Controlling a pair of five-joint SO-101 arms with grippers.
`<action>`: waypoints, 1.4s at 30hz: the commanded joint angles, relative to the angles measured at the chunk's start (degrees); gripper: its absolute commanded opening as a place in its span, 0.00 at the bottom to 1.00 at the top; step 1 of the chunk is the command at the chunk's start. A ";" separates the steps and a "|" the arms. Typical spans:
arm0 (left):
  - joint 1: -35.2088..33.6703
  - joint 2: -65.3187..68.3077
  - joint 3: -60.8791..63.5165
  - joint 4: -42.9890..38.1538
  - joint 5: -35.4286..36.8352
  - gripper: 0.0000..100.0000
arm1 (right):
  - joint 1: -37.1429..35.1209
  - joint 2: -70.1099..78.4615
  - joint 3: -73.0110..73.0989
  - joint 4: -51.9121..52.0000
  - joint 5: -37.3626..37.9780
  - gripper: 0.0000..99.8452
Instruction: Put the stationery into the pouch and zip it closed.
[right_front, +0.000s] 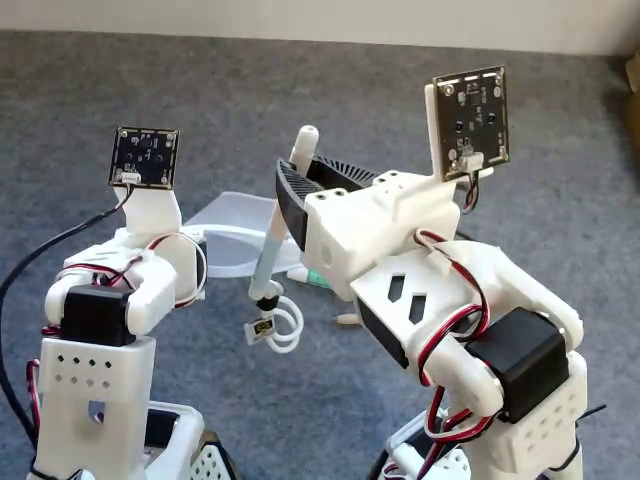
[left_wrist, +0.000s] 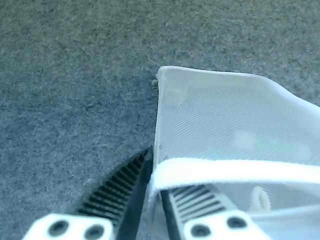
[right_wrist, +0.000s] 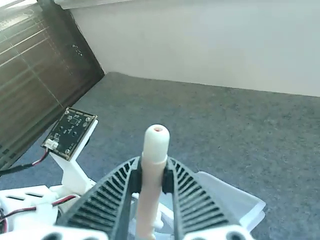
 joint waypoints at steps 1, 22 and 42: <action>-0.84 0.84 -0.13 -1.67 0.70 0.02 | -0.66 -1.01 -0.04 -1.71 1.23 0.00; -0.92 0.84 -0.13 -1.58 0.62 0.02 | -6.90 -1.54 5.76 -4.88 8.26 0.00; -2.42 0.84 -0.13 -1.67 0.70 0.02 | -6.90 -23.60 40.57 -39.78 12.92 0.00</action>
